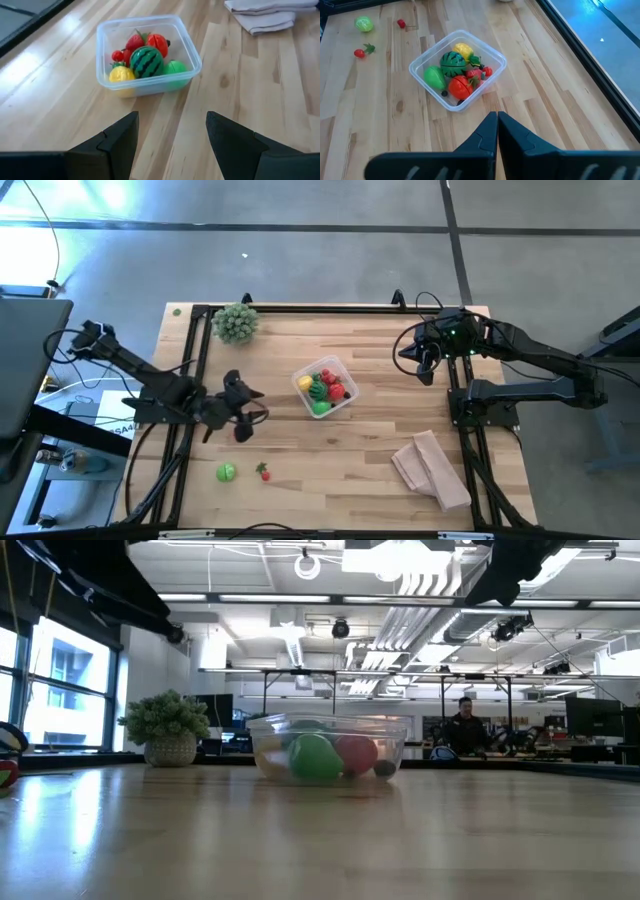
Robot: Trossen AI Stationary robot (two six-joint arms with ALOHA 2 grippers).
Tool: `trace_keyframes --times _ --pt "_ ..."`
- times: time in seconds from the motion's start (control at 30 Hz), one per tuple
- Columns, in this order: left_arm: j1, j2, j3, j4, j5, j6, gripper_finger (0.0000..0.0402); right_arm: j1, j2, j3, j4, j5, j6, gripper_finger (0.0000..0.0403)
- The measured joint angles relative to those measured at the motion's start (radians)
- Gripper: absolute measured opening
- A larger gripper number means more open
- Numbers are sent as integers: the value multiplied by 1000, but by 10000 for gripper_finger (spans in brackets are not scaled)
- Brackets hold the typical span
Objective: Pick and placing Produce into tupperware
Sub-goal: Put the red cherry into the transparent bin
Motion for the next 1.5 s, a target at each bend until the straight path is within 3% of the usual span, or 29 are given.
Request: trace_keyframes --times 0.37,0.7,1.2,1.5 --pt "-187 -11 -69 -99 -123 -135 221 0 0 0 0 0 0 4" --pt "-219 -10 -98 -215 -136 -461 221 0 0 0 0 0 0 4" --pt "-219 -6 -98 -341 204 -668 221 0 0 0 0 0 0 4" --pt "-219 96 -98 -341 245 -706 221 0 0 0 0 0 0 4"
